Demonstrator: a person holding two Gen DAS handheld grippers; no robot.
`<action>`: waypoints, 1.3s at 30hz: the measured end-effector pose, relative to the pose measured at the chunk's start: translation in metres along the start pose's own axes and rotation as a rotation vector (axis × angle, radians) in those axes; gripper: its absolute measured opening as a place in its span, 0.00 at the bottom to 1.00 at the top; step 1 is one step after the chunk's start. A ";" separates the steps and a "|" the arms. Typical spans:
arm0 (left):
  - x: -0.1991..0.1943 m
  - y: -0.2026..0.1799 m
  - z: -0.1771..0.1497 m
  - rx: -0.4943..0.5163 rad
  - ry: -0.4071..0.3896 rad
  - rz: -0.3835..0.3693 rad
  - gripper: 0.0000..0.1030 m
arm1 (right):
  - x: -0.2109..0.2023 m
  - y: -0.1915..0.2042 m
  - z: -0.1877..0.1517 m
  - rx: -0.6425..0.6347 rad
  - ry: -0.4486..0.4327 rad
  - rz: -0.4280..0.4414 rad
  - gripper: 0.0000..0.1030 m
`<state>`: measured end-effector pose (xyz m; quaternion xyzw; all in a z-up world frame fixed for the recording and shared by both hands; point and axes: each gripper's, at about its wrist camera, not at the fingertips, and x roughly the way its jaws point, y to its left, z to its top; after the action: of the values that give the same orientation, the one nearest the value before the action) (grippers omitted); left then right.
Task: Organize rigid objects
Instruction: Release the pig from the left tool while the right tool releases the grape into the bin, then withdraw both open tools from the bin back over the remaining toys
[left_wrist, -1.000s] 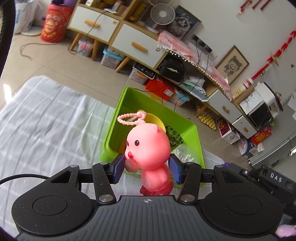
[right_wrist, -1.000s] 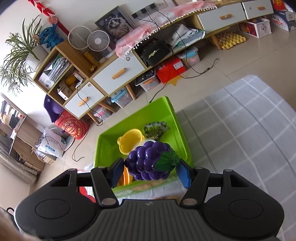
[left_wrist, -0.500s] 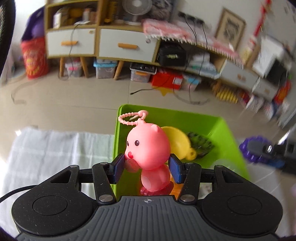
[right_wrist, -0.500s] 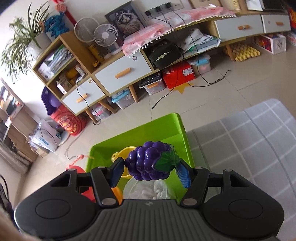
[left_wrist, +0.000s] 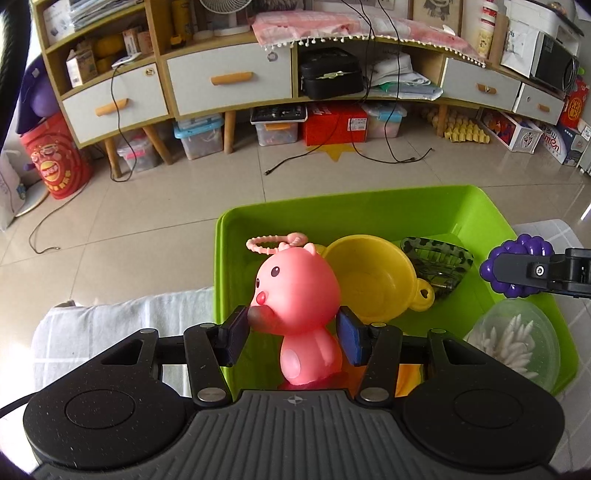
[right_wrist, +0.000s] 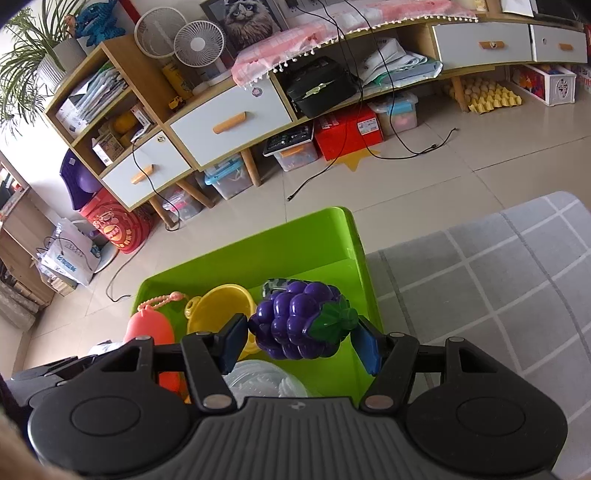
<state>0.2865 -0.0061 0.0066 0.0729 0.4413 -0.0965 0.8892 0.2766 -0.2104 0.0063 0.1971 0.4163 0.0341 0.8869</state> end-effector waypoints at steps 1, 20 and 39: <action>0.002 0.000 0.001 0.004 -0.003 -0.001 0.55 | 0.001 0.000 0.000 -0.001 0.000 -0.001 0.37; -0.034 -0.008 -0.009 -0.009 -0.104 -0.038 0.84 | -0.027 0.008 -0.002 0.030 0.004 0.017 0.54; -0.120 -0.015 -0.054 -0.145 -0.122 -0.123 0.90 | -0.125 0.014 -0.053 0.051 -0.002 0.069 0.55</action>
<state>0.1703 0.0037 0.0691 -0.0248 0.3957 -0.1228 0.9098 0.1568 -0.2083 0.0724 0.2341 0.4092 0.0540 0.8802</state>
